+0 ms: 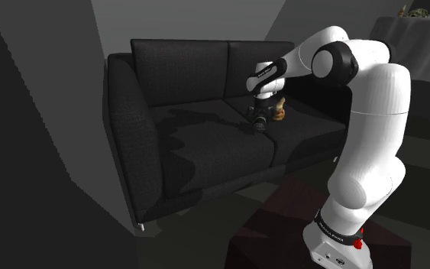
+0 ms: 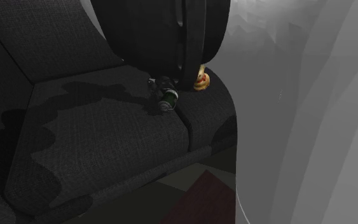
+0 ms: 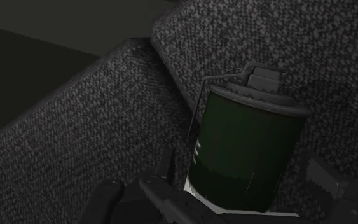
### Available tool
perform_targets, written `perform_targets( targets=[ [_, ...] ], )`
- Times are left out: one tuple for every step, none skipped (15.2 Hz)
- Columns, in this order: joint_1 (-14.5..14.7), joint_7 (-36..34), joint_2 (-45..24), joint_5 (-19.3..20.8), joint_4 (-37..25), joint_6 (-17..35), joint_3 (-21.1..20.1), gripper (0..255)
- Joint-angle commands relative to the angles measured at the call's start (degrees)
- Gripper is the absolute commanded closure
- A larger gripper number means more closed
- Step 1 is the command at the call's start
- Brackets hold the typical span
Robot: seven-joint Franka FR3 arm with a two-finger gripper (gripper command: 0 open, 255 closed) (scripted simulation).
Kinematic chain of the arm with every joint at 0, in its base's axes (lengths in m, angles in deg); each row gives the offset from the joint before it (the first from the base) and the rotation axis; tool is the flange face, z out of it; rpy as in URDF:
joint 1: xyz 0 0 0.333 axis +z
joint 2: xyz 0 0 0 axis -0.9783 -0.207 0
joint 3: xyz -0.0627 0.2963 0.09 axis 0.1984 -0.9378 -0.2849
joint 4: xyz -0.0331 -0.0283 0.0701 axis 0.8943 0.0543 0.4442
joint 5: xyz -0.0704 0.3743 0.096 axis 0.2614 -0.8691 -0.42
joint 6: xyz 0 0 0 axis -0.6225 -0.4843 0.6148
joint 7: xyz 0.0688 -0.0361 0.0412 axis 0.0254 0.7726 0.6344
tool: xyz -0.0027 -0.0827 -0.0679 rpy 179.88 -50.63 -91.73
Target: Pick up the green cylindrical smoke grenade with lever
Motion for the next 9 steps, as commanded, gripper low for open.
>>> perform_targets(
  targets=[
    [-0.01,-0.02,-0.23,-0.05,0.06,0.33,-0.03,0],
    [0.01,-0.04,-0.20,-0.04,0.12,0.36,-0.03,255],
    [-0.01,-0.01,-0.22,-0.05,0.11,0.37,-0.02,255],
    [-0.01,-0.02,-0.24,-0.05,0.08,0.36,-0.03,255],
    [-0.01,-0.02,-0.24,-0.05,0.09,0.36,-0.03,255],
    [-0.01,-0.01,-0.27,-0.06,0.05,0.35,-0.03,255],
    [-0.02,0.00,-0.29,-0.07,0.01,0.34,-0.03,255],
    [-0.02,-0.01,-0.28,-0.06,0.02,0.33,-0.03,255],
    [-0.02,-0.01,-0.29,-0.07,0.01,0.34,-0.03,255]
  ],
)
